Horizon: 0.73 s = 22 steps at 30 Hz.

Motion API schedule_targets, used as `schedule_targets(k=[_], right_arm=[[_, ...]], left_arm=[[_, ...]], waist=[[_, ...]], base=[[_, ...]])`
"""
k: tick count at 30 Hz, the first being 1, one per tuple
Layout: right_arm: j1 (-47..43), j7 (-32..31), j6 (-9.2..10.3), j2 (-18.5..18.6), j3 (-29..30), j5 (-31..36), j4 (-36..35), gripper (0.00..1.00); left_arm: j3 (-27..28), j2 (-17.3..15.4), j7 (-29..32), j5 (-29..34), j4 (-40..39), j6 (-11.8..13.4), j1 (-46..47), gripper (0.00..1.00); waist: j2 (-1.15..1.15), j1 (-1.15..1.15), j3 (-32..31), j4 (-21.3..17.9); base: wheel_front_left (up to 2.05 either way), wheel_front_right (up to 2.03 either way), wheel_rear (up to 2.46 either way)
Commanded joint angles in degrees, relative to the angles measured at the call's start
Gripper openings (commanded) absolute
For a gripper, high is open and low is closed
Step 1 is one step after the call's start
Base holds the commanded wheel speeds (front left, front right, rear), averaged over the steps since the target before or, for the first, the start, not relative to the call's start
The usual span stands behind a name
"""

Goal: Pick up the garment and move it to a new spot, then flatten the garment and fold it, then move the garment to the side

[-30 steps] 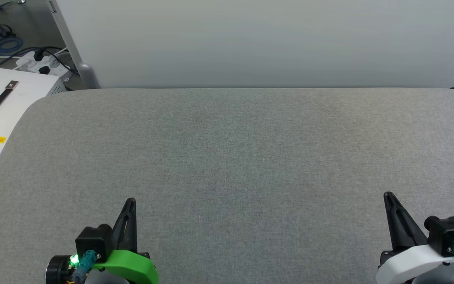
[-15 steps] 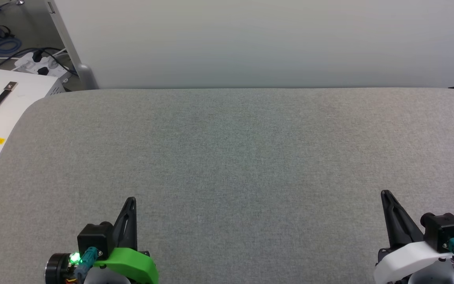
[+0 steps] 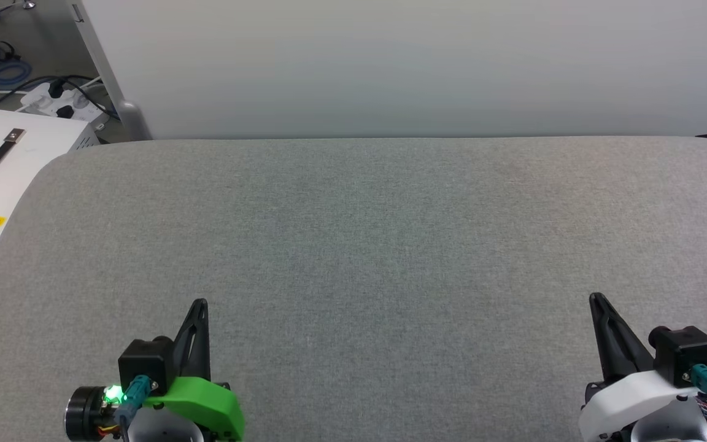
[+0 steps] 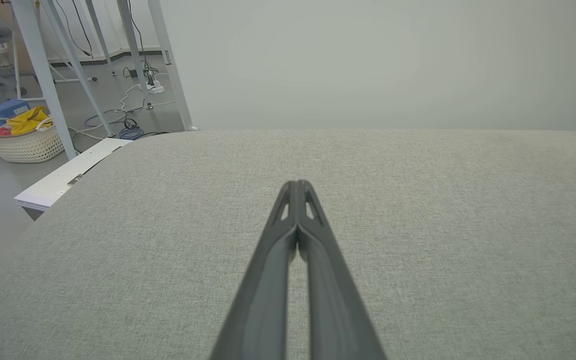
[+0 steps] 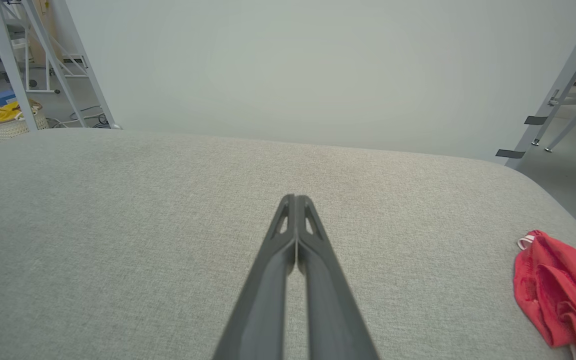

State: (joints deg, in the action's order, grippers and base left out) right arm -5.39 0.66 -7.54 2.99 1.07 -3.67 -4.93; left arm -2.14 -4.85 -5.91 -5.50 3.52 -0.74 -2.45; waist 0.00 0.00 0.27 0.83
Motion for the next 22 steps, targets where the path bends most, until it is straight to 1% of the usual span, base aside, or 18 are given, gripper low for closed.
schedule_targets(k=[1, 22], right_arm=[[1.6, -0.2, 0.03, 0.0, -0.2, 0.8, 0.6, 0.0], [3.6, -0.4, 0.04, -0.1, -0.7, 2.3, 2.9, 0.0]], left_arm=[[0.3, 0.6, 0.5, 0.9, -0.4, 0.3, 1.2, 0.0], [1.3, 1.3, 3.4, 3.4, -2.1, 0.5, 1.9, 0.0]], waist=[[0.0, 0.0, 0.0, -0.1], [0.0, 0.0, -0.2, -0.5]], base=[[0.0, 0.0, 0.0], [0.0, 0.0, 0.0]])
